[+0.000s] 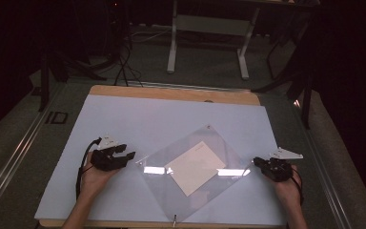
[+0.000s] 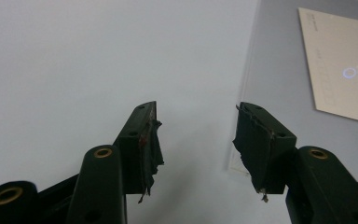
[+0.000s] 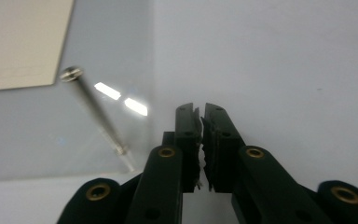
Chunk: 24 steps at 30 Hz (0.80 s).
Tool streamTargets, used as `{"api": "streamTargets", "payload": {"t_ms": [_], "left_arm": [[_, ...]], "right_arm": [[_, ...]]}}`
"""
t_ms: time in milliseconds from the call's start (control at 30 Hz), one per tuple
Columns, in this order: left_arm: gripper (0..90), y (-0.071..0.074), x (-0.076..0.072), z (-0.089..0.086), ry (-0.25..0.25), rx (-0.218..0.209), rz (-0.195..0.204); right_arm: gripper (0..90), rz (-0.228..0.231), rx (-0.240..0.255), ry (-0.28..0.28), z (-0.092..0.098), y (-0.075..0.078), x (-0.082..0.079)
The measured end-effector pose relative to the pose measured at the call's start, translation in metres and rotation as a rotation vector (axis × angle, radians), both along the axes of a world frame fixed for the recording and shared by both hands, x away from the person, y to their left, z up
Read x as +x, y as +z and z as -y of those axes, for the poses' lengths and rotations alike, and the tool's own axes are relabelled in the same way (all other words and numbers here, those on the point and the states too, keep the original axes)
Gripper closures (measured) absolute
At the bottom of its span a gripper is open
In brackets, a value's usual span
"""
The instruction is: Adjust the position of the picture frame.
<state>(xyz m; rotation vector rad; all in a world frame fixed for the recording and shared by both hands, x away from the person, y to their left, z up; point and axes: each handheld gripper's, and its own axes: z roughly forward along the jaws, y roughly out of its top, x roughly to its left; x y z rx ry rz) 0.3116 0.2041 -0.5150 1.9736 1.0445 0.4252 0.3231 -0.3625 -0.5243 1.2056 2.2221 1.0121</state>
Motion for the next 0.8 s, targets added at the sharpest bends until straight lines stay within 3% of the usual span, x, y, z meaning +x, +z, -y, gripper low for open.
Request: {"api": "streamTargets", "payload": {"t_ms": [333,467,533,600,800], "left_arm": [[48.7,0.000,-0.002,0.005,-0.025,0.009,0.008],[48.7,0.000,-0.002,0.005,-0.024,0.005,0.009],[48.7,0.000,-0.002,0.005,-0.027,0.008,0.008],[48.7,0.000,-0.002,0.007,-0.030,0.012,0.008],[48.6,0.000,-0.003,0.008,-0.035,0.020,0.012]], "right_arm": [[77.1,-0.010,0.007,0.092,-0.001,0.001,-0.017],[74.2,-0.006,0.039,0.153,0.000,0.001,-0.020],[73.9,0.005,0.023,0.151,-0.002,0.002,-0.020],[73.7,0.006,0.046,0.146,0.000,0.002,-0.019],[72.4,-0.002,0.054,0.170,0.000,0.002,-0.021]]}}
